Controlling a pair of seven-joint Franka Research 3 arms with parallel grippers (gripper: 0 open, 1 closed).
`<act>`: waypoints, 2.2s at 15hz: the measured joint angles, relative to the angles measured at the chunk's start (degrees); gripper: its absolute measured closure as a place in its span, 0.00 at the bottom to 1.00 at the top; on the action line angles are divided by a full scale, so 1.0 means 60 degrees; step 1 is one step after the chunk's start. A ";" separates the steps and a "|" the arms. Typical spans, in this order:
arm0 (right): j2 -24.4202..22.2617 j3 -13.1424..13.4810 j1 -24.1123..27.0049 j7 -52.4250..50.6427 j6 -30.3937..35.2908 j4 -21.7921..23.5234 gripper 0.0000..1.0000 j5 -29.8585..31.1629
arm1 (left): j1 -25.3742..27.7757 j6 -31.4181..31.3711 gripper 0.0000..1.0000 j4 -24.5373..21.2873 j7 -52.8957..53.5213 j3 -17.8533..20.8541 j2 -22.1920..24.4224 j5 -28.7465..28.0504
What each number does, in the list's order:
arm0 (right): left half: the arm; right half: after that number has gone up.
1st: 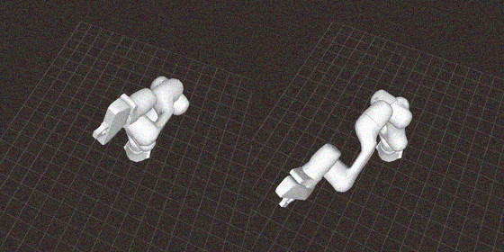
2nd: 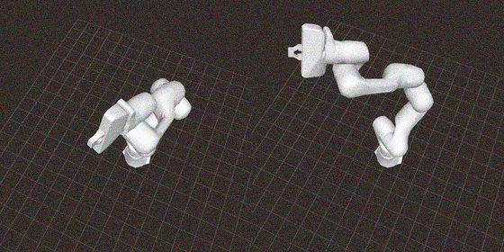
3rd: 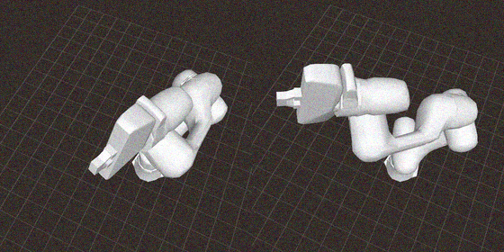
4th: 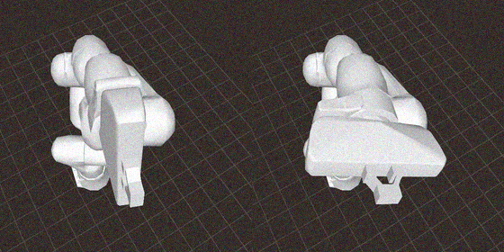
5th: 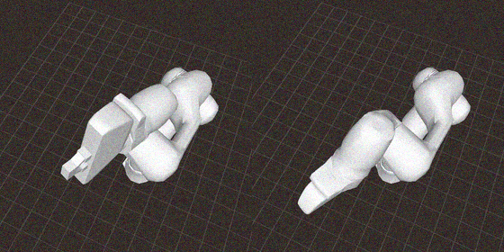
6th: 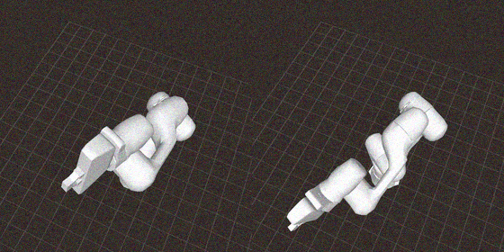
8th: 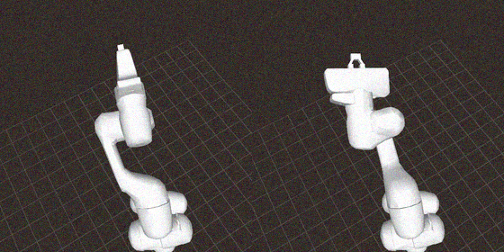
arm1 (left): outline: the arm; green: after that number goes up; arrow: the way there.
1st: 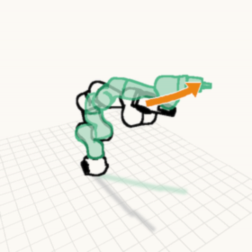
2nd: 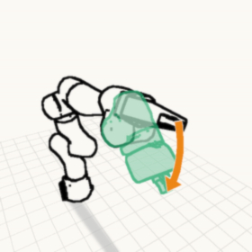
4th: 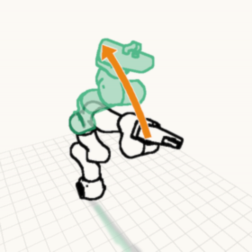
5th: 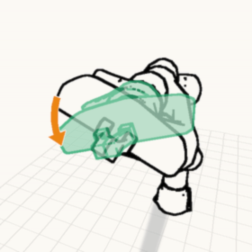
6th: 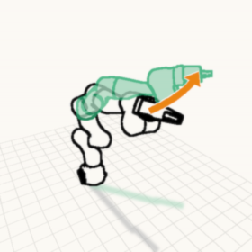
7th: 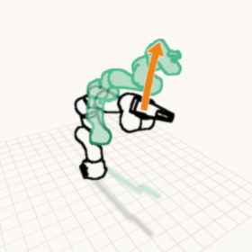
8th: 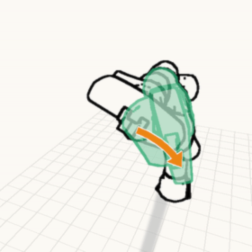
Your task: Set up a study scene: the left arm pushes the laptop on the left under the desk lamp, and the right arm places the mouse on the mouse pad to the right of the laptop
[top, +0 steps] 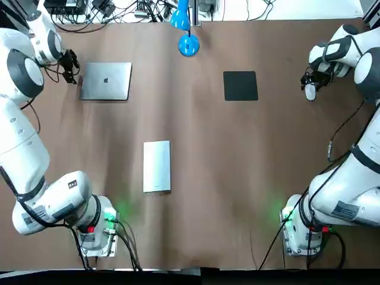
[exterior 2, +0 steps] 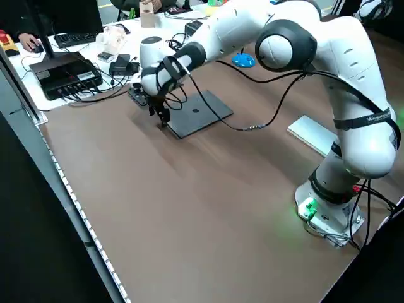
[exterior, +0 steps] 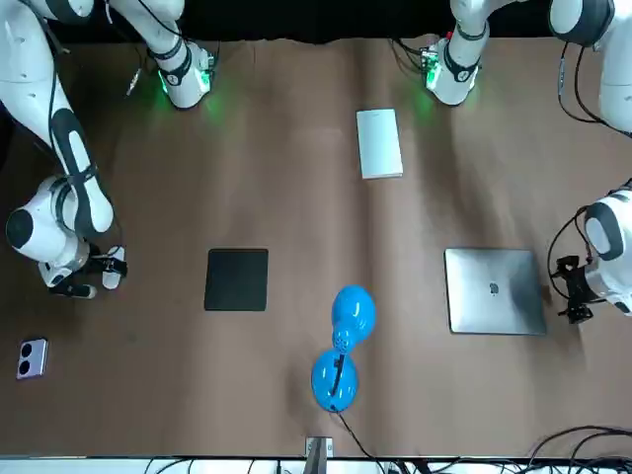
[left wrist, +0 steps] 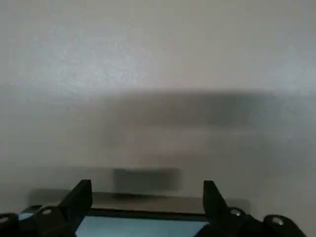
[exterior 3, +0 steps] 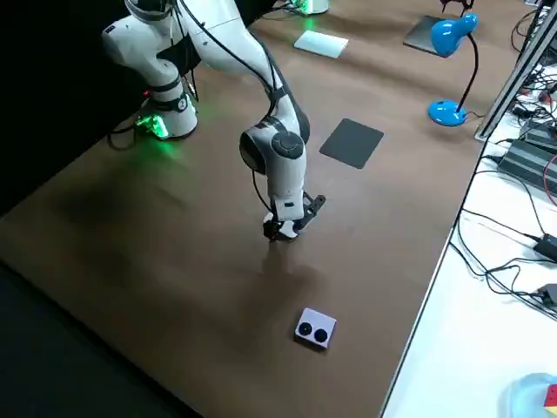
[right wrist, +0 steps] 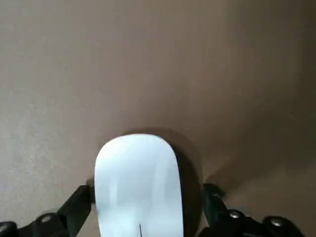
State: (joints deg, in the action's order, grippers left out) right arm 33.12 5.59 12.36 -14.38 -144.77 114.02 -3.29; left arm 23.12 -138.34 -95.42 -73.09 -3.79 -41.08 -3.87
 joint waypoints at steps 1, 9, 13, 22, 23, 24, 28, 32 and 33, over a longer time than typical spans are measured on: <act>-0.0001 0.0000 0.0012 0.0000 -0.0002 0.0000 0.00 0.0000 | 0.0000 -0.0237 0.00 -0.0179 0.0017 -0.0010 0.0002 0.0000; -0.0019 -0.0002 0.0048 -0.0001 -0.0005 0.0005 0.12 -0.0002 | 0.0001 -0.1363 0.00 -0.1032 0.0040 -0.0068 0.0057 0.0000; -0.0087 -0.0010 0.0048 0.0000 -0.0004 0.0000 0.31 -0.0004 | -0.0008 -0.1364 0.00 -0.1093 0.0039 -0.0203 0.0083 -0.0003; -0.0214 -0.0414 0.0011 0.0008 -0.0106 -0.0311 0.37 -0.0004 | -0.0513 -0.1256 0.00 -0.1159 -0.0867 -0.0685 0.0096 -0.0003; -0.0311 -0.0489 -0.0013 0.0017 -0.0099 -0.0393 0.37 -0.0004 | -0.0665 -0.1134 0.00 -0.1159 -0.1074 -0.0691 0.0112 -0.0002; -0.0425 -0.0530 -0.0035 0.0028 -0.0075 -0.0432 0.37 -0.0005 | -0.0838 -0.0981 0.00 -0.1160 -0.1279 -0.0701 0.0132 -0.0002; -0.0801 -0.0720 -0.0113 0.0188 -0.0044 -0.0436 0.37 -0.0007 | -0.1358 -0.0536 0.00 -0.1236 -0.1857 -0.0817 0.0239 -0.0002; -0.1130 -0.0930 -0.0858 0.1407 0.0175 -0.0437 0.37 -0.0008 | -0.1358 -0.0537 0.00 -0.1509 -0.2102 -0.1144 0.0367 -0.0002; -0.1164 -0.0947 -0.1159 0.1789 0.0186 -0.0437 0.37 -0.0008 | -0.1366 -0.0537 0.00 -0.1552 -0.2184 -0.1220 0.0381 -0.0002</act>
State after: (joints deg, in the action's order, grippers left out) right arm 26.14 -0.09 5.40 -3.65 -143.66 111.39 -3.34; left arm 14.93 -141.56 -104.73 -86.20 -11.11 -38.80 -3.89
